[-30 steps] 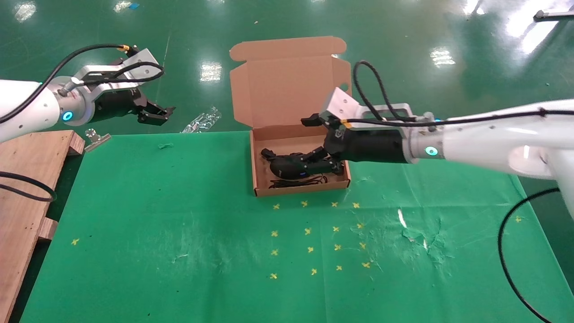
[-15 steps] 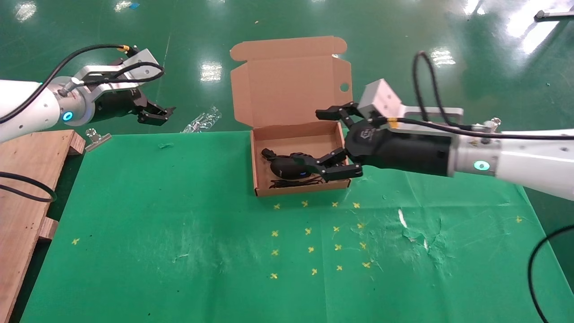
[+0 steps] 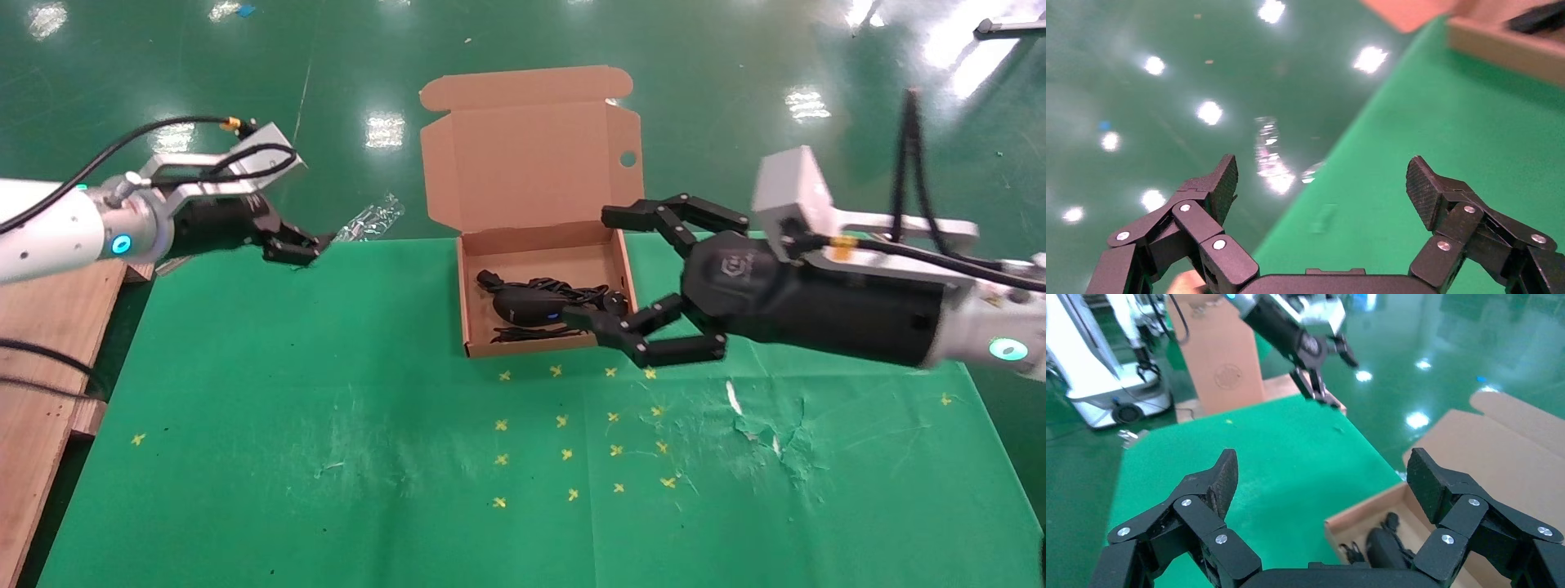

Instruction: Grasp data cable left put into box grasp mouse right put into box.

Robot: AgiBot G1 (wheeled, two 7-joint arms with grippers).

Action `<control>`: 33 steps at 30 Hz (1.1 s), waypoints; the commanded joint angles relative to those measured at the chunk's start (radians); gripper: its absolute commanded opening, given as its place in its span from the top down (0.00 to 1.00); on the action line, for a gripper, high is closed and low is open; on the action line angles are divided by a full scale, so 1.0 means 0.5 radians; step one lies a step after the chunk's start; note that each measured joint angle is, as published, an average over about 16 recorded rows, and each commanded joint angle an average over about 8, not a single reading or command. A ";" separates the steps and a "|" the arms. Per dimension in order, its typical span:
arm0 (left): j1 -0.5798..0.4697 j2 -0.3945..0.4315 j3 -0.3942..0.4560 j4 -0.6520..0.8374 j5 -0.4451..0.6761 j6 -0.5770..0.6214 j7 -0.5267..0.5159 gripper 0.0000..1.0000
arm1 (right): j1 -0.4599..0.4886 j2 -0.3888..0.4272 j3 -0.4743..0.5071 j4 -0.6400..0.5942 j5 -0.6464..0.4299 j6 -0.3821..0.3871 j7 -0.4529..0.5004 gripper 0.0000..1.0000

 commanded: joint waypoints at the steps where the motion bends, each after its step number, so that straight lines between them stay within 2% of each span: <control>1: 0.039 -0.018 -0.054 -0.019 -0.089 0.058 0.043 0.00 | -0.038 0.046 0.020 0.061 0.054 -0.024 0.024 0.00; 19: 0.393 -0.176 -0.539 -0.186 -0.884 0.577 0.428 0.00 | -0.370 0.443 0.194 0.597 0.524 -0.236 0.235 0.00; 33: 0.668 -0.299 -0.915 -0.316 -1.502 0.981 0.727 0.00 | -0.400 0.481 0.208 0.645 0.570 -0.257 0.254 0.00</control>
